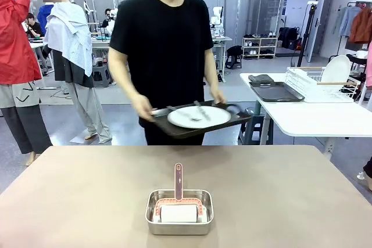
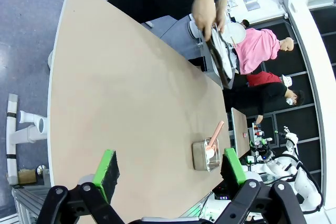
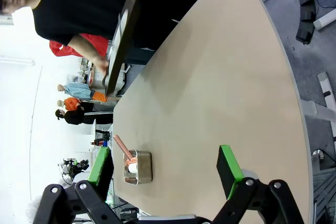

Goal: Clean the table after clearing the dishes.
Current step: When the right (or left) Handle tray is removed, use the right hand (or left hand) to clean the right (or left) side of the table with the Lint Roller.

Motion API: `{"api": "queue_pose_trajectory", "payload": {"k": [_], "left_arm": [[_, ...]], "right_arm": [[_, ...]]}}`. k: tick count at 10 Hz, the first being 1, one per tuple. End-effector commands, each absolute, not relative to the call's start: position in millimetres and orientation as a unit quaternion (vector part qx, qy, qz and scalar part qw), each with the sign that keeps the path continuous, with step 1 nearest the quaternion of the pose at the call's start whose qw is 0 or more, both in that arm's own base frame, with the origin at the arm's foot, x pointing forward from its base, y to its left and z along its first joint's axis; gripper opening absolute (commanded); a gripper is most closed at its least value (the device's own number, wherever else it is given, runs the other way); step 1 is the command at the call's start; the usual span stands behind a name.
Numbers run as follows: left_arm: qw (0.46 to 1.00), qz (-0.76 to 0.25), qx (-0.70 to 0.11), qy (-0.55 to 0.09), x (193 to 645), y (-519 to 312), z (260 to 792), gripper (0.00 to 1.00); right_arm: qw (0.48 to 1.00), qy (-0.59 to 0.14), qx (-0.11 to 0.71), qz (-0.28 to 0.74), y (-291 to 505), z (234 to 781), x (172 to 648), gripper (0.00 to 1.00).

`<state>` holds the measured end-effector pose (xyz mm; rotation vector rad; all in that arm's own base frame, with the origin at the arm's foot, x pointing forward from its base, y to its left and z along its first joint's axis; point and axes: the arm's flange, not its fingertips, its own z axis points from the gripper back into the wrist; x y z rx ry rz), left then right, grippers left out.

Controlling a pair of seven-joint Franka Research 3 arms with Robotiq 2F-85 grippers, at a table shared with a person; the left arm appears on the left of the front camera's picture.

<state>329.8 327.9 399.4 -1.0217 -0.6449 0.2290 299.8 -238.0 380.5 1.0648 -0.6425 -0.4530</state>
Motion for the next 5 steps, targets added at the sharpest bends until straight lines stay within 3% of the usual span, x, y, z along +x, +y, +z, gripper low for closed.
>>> {"api": "queue_pose_trajectory", "payload": {"k": [1, 3, 5], "left_arm": [[0.814, 0.109, -0.482, -0.306, 327, 329, 401, 1.00], [0.817, 0.107, -0.479, -0.303, 330, 328, 399, 1.00], [0.845, 0.032, -0.425, -0.323, 382, 289, 460, 1.00]], "right_arm": [[0.784, -0.302, 0.500, -0.211, -237, 381, 301, 1.00], [0.784, -0.302, 0.500, -0.211, -237, 381, 301, 1.00], [0.784, -0.302, 0.500, -0.211, -237, 381, 301, 1.00]]}}
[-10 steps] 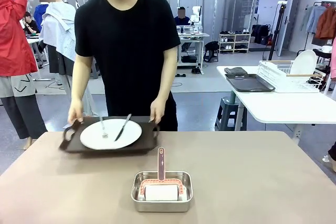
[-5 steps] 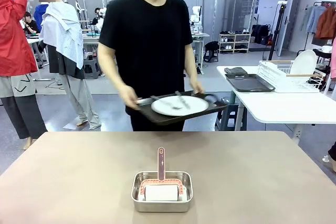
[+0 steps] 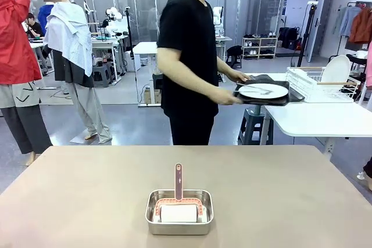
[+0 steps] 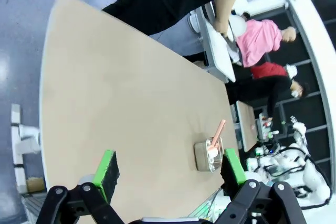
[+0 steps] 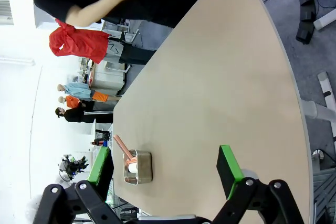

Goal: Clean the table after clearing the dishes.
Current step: When the right (or left) Handle tray is removed, use the right hand (or left hand) to clean the right (or left) side of the table with the Lint Roller.

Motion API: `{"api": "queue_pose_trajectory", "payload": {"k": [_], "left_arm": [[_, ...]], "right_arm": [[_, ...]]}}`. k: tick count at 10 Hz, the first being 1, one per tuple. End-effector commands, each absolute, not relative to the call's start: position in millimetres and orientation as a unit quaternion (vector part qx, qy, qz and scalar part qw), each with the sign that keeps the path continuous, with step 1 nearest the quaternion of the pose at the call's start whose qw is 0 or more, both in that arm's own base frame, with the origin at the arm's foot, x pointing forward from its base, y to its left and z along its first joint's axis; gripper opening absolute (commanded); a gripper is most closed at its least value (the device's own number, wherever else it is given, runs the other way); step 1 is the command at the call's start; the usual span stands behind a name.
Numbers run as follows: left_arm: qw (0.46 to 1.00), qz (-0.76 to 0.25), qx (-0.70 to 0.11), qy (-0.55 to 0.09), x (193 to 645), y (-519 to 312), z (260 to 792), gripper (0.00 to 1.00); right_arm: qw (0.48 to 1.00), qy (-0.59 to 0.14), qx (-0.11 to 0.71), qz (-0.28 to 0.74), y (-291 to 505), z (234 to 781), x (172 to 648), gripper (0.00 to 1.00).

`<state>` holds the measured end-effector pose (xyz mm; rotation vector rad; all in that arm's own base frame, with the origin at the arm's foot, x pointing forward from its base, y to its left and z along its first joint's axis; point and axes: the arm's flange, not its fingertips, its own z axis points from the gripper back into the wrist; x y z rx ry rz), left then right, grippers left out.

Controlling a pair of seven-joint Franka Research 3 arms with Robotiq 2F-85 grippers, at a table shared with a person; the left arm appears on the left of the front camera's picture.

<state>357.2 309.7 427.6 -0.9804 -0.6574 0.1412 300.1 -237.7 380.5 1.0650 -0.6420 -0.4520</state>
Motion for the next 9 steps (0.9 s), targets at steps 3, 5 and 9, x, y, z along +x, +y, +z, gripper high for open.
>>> {"api": "queue_pose_trajectory", "payload": {"k": [3, 5, 9], "left_arm": [[0.868, -0.177, -0.357, -0.296, 444, 143, 547, 1.00], [0.864, -0.295, -0.313, -0.261, 452, 41, 546, 1.00], [0.851, -0.355, -0.310, -0.231, 453, -13, 534, 1.00]], "right_arm": [[0.784, -0.302, 0.500, -0.211, -237, 381, 301, 1.00], [0.784, -0.302, 0.500, -0.211, -237, 381, 301, 1.00], [0.784, -0.302, 0.500, -0.211, -237, 381, 301, 1.00]]}}
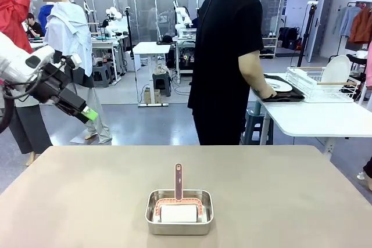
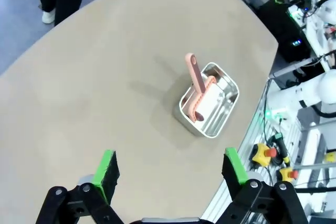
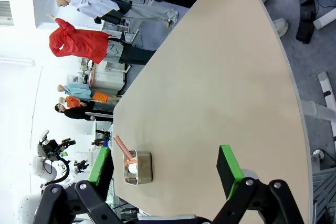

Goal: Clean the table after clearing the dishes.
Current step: When the right (or left) Handle tray is removed, use the right hand (or left hand) to clean the right (or left) side of the table with the Lint Roller.

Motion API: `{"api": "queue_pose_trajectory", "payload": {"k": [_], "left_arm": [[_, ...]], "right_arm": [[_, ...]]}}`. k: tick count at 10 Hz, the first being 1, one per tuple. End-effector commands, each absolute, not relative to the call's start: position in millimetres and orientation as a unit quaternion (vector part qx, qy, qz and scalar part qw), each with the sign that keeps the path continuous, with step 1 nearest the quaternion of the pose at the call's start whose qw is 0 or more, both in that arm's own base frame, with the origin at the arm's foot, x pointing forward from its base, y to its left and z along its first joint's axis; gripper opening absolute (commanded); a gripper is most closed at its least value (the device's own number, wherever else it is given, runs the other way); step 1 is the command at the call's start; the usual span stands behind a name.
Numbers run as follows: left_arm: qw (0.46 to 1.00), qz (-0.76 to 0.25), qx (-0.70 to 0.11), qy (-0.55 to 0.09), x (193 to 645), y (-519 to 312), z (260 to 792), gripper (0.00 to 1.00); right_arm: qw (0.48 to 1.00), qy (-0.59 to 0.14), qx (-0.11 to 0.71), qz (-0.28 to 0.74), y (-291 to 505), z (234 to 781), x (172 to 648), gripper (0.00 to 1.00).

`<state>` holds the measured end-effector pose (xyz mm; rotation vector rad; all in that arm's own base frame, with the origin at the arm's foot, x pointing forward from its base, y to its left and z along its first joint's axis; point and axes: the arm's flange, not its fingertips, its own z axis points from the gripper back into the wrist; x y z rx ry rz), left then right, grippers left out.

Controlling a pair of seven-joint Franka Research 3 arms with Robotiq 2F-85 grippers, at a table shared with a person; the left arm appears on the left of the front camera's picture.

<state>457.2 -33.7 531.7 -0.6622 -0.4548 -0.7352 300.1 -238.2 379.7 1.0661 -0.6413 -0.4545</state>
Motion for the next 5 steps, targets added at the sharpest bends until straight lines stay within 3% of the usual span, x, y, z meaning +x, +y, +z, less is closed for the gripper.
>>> {"api": "queue_pose_trajectory", "payload": {"k": [1, 5], "left_arm": [[0.858, -0.344, -0.315, -0.217, 457.8, -34.9, 537.0, 1.00], [0.858, -0.344, -0.315, -0.217, 457.8, -34.9, 537.0, 1.00]], "right_arm": [[0.784, -0.302, 0.500, -0.211, -237.0, 381.3, 301.0, 1.00], [0.784, -0.302, 0.500, -0.211, -237.0, 381.3, 301.0, 1.00]]}}
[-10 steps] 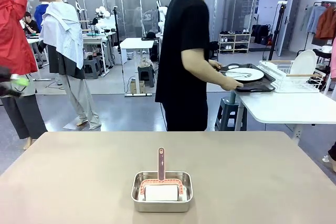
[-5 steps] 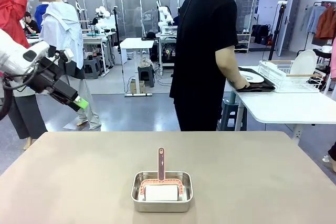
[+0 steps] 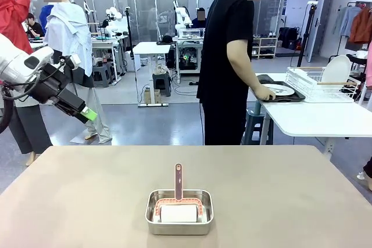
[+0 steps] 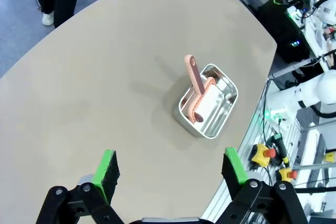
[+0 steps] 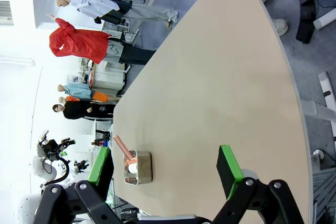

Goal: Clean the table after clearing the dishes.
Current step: When the right (or left) Handle tray is removed, use the right hand (or left hand) to clean the right (or left) side of the table with the Lint Roller.

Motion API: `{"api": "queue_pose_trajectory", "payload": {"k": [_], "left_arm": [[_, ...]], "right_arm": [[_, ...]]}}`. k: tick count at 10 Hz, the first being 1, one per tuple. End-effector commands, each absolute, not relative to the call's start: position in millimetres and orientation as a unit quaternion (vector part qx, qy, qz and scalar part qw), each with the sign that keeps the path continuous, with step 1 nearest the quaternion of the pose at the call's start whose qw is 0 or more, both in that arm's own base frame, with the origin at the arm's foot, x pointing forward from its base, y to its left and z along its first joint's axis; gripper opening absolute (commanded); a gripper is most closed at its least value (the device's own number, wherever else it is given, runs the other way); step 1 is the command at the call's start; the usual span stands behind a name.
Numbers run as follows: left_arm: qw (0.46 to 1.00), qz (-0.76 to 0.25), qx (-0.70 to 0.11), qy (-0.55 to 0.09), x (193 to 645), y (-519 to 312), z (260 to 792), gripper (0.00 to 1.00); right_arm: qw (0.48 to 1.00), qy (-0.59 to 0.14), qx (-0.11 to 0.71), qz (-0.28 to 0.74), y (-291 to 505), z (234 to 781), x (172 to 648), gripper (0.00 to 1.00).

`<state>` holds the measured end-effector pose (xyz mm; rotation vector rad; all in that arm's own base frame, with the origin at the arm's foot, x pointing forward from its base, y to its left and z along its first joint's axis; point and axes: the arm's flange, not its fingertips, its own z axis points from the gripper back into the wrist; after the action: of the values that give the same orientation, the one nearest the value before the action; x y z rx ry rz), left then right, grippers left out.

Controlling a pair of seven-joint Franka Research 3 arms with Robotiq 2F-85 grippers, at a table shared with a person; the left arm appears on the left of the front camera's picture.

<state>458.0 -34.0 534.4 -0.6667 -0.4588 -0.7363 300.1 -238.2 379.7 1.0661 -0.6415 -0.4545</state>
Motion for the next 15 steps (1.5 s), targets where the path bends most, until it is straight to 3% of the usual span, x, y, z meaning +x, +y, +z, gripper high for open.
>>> {"api": "queue_pose_trajectory", "payload": {"k": [1, 3, 5, 7, 8, 10, 12, 15], "left_arm": [[0.854, -0.350, -0.317, -0.218, 458, -34, 534, 1.00], [0.809, -0.501, -0.264, -0.160, 509, -89, 551, 1.00], [0.760, -0.601, -0.223, -0.109, 553, -145, 576, 1.00], [0.714, -0.674, -0.187, -0.019, 596, -221, 588, 1.00], [0.696, -0.693, -0.183, 0.038, 613, -259, 582, 1.00], [0.675, -0.711, -0.171, 0.095, 623, -317, 558, 1.00], [0.670, -0.714, -0.174, 0.108, 624, -349, 518, 1.00], [0.704, -0.679, -0.171, 0.116, 629, -370, 478, 1.00]], "right_arm": [[0.784, -0.302, 0.500, -0.211, -237, 381, 301, 1.00], [0.784, -0.302, 0.500, -0.211, -237, 381, 301, 1.00], [0.784, -0.302, 0.500, -0.211, -237, 381, 301, 1.00], [0.784, -0.302, 0.500, -0.211, -237, 381, 301, 1.00], [0.784, -0.302, 0.500, -0.211, -237, 381, 301, 1.00], [0.784, -0.302, 0.500, -0.211, -237, 381, 301, 1.00], [0.784, -0.302, 0.500, -0.211, -237, 381, 301, 1.00], [0.784, -0.302, 0.500, -0.211, -237, 381, 301, 1.00]]}}
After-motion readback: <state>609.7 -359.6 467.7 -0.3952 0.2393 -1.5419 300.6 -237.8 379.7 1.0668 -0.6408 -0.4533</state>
